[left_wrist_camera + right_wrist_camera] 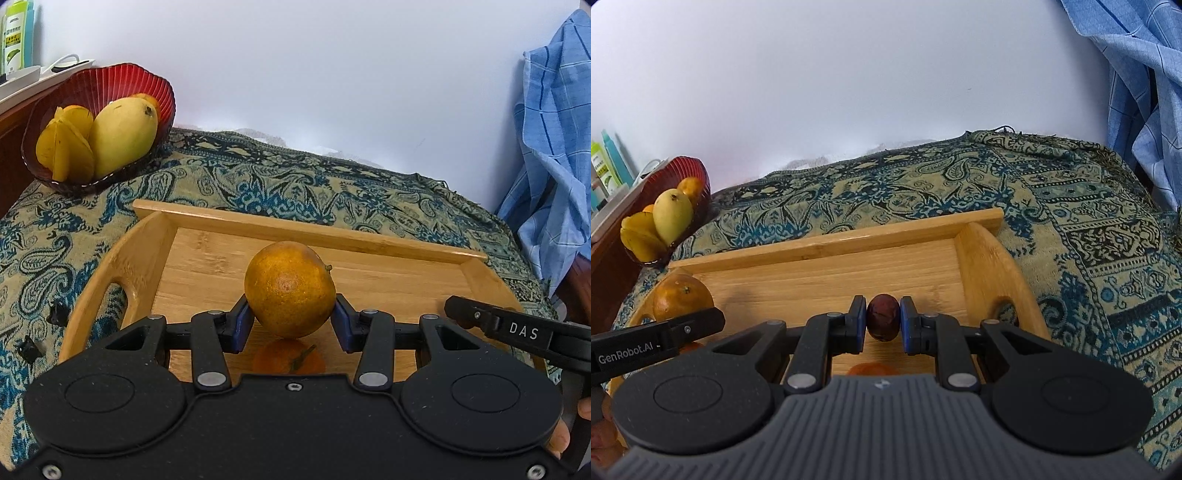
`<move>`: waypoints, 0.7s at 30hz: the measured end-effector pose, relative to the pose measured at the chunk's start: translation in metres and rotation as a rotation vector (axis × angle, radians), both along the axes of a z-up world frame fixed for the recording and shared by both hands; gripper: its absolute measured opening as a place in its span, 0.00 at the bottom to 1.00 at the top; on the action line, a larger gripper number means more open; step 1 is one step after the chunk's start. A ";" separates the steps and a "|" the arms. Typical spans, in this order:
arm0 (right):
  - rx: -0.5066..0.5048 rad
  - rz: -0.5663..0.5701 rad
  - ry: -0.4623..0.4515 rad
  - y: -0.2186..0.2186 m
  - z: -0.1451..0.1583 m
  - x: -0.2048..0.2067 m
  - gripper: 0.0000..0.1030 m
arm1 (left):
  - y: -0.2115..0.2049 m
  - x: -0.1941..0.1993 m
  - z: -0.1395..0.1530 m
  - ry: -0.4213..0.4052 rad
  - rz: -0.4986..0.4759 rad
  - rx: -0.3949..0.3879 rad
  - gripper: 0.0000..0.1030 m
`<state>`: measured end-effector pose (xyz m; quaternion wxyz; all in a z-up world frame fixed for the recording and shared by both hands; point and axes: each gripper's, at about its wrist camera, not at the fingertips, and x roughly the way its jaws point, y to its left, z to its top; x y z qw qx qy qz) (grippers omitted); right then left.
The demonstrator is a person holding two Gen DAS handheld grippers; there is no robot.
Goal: Organize fruits
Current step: 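Carry the large orange and red date onto the bamboo tray with both tools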
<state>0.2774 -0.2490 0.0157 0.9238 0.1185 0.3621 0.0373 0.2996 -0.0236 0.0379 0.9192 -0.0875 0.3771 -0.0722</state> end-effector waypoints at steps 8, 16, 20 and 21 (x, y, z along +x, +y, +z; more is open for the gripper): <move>-0.005 0.007 0.004 0.002 -0.001 0.001 0.22 | 0.000 0.003 -0.006 0.010 0.000 -0.004 0.41; -0.004 0.004 0.019 -0.001 -0.002 0.002 0.22 | -0.001 0.003 -0.008 0.001 -0.009 0.012 0.40; -0.007 0.008 0.022 -0.001 -0.003 0.003 0.22 | -0.001 0.004 -0.005 -0.001 -0.004 0.010 0.40; -0.006 0.008 0.023 -0.001 -0.003 0.003 0.22 | -0.001 0.004 -0.005 -0.001 -0.004 0.010 0.40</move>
